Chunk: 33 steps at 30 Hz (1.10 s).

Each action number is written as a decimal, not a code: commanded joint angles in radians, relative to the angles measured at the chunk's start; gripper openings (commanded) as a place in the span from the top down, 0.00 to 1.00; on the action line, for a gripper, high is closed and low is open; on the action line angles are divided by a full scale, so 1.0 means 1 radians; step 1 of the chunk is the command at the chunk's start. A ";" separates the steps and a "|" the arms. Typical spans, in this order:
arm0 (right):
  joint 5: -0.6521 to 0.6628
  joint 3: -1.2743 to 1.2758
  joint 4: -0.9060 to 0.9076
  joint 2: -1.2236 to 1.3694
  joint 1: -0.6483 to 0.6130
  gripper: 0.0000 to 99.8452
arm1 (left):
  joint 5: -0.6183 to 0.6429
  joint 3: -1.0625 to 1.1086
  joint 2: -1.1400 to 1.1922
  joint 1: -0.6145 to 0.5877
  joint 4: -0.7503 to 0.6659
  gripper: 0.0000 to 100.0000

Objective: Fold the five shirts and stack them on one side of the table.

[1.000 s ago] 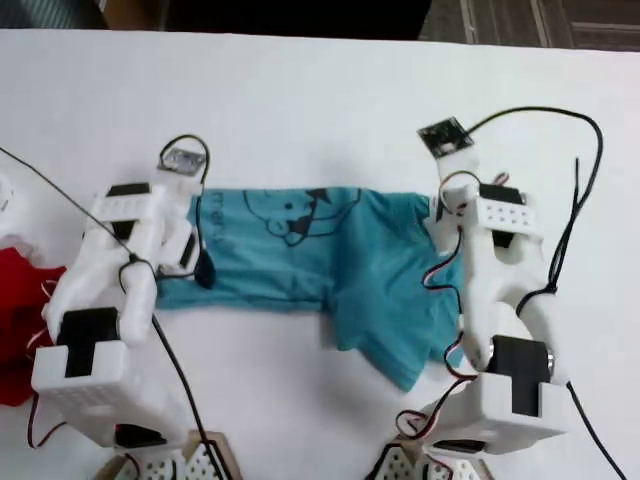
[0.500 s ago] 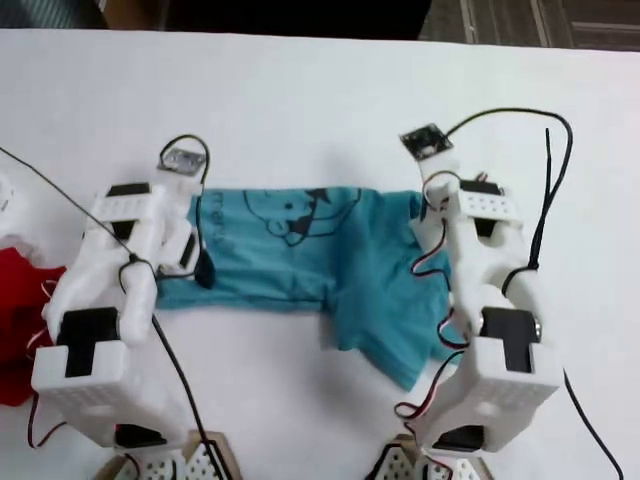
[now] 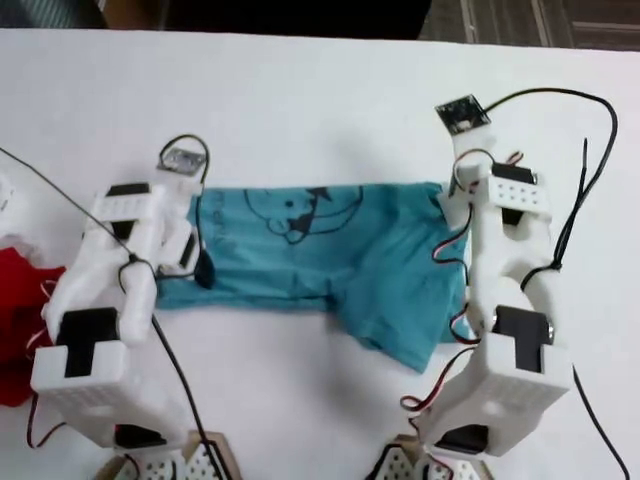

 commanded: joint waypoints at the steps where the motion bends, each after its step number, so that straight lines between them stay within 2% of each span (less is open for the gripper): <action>1: 0.003 -0.041 0.012 -0.002 0.028 0.97 | 0.005 -0.027 0.012 -0.002 -0.025 0.74; 8: 0.106 -0.068 0.059 -0.015 0.090 0.78 | 0.005 -0.025 0.012 -0.002 -0.025 0.74; 14: 0.107 -0.138 0.308 -0.114 0.016 0.83 | 0.005 -0.025 0.012 -0.002 -0.025 0.74; 20: 0.115 -0.130 0.596 -0.246 -0.154 0.88 | 0.005 -0.025 0.012 -0.002 -0.025 0.74; 25: 0.348 -0.020 0.684 -0.390 -0.260 0.89 | 0.005 -0.025 0.014 -0.002 -0.025 0.74; 29: 0.439 0.186 0.661 -0.492 -0.298 0.89 | 0.005 -0.025 0.015 -0.002 -0.025 0.74; 33: 0.425 0.387 0.452 -0.516 -0.211 0.89 | 0.006 -0.044 0.040 -0.002 -0.017 0.74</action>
